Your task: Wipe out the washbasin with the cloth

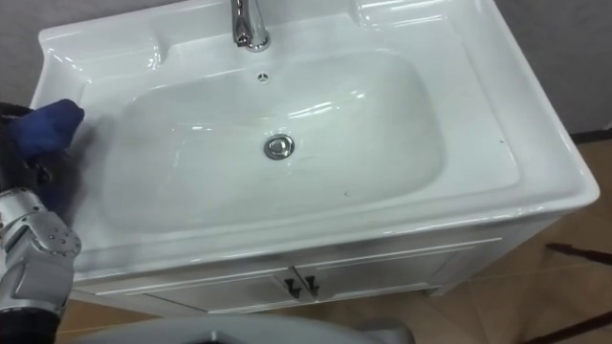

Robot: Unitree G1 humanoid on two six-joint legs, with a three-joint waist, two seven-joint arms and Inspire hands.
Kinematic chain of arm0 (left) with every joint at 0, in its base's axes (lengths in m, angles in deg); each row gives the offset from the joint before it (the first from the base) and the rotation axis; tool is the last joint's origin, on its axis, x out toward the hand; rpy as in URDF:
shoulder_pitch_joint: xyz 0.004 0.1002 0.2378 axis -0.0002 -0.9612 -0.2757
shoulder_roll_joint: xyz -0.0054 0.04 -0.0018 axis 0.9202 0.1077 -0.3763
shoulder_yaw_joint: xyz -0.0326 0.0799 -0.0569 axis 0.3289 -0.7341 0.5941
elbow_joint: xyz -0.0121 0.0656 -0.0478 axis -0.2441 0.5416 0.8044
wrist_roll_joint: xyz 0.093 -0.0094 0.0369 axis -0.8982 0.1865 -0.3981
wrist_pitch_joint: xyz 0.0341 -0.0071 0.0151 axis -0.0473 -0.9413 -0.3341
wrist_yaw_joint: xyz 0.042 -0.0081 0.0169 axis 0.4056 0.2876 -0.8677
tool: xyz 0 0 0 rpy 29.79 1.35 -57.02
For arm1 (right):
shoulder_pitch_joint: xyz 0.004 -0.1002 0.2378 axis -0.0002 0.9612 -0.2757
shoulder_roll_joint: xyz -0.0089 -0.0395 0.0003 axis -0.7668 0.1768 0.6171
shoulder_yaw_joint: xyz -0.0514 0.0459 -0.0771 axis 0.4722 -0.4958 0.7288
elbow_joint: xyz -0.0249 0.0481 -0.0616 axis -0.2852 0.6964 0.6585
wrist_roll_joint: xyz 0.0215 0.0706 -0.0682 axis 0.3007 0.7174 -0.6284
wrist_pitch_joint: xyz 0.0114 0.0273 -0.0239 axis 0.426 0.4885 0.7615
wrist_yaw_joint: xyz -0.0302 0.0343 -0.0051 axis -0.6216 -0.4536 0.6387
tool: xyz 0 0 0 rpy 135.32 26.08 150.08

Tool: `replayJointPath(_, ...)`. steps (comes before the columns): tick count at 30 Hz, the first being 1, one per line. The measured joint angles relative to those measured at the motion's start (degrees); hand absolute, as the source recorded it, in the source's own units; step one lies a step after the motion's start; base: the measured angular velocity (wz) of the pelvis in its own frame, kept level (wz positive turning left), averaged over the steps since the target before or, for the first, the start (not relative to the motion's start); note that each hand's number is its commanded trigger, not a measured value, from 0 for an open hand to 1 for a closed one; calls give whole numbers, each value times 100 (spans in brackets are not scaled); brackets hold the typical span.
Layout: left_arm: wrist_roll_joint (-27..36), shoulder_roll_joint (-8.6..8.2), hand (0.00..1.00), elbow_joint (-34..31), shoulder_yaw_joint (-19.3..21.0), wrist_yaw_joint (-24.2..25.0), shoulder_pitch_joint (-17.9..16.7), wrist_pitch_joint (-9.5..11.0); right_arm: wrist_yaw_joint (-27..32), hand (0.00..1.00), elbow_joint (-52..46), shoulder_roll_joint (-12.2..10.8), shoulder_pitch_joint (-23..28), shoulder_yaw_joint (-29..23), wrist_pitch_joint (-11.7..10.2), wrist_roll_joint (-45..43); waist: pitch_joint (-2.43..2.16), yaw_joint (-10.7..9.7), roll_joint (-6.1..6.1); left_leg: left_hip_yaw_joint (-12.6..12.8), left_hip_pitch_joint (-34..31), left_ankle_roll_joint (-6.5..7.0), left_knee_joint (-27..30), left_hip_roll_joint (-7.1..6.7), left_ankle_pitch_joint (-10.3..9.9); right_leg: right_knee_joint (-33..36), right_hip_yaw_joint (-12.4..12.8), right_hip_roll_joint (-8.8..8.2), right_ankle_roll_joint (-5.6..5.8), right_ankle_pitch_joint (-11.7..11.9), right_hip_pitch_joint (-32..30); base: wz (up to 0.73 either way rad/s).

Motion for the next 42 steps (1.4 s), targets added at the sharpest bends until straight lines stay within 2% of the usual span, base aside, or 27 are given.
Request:
replayJointPath(8, -73, 5, 0, -1, 24, -31, 30, -1, 0, 0, 37, -6, 36, 1, 15, -1, -14, -3, 26, 17, -20, 0, 3, 0, 0, 10, 27, 2, 0, 0, -33, 0)
replayJointPath(13, -663, 170, 0, -6, 56, -33, 82, -9, 0, 0, 94, 2, 31, 0, 21, 1, -12, -3, 92, 14, -79, 0, 9, 1, 0, 3, 38, 6, 0, 0, -53, 0)
replayJointPath(21, -1126, 175, 0, -8, 55, -8, 81, -25, -31, 0, 65, 14, 35, 7, 11, 0, 19, 2, 126, 17, -86, 0, 5, 1, 0, 3, 49, 6, 0, 0, -57, 0)
replayJointPath(28, -1074, 175, 0, -9, 53, 78, 82, -43, -41, 0, 58, 70, -51, 11, 7, 2, -3, -9, 163, 17, -102, 0, 5, 0, 0, 23, 43, 6, -1, 1, -122, 0)
replayJointPath(29, -1001, 175, 0, -10, 52, 80, 82, -44, -37, 0, 62, 71, -40, 15, 12, 4, -2, -14, 160, 16, -102, 0, 5, 0, 0, 23, 40, 6, -1, 1, -121, 0)
replayJointPath(30, -848, 174, 0, -10, 50, 90, 82, -52, -33, 0, 55, 74, -65, 41, 24, 23, 19, -8, 130, 16, -102, 0, 5, 0, 0, 28, 43, 6, -1, 1, -124, 0)
replayJointPath(32, -588, 174, 0, -10, 50, 98, 82, -54, -29, 0, 56, 75, -106, 53, 25, 24, 17, -10, 132, 16, -99, 0, 5, -1, 0, 26, 48, 6, -1, 1, -122, 0)
replayJointPath(35, 46, 173, 0, -11, 49, 117, 82, -24, -15, 0, 53, 73, -116, 59, 14, 59, 41, -17, 96, 2, -78, 0, -3, -1, 0, 21, 34, 6, -1, 1, -48, 1)
replayJointPath(39, 1193, 149, 0, -193, 58, 148, 82, 9, -12, 0, 61, 67, -140, 100, 17, 64, 63, -13, 26, -18, -29, 0, -1, -2, 0, 12, 15, 6, -1, 0, -31, 1)
replayJointPath(42, 2274, 140, 0, -343, 60, 147, 83, 119, -32, 0, 28, 67, -142, 93, 13, 46, 51, -3, -1, -16, -20, 1, -1, -2, 0, 15, 30, 8, 0, 0, -29, 0)
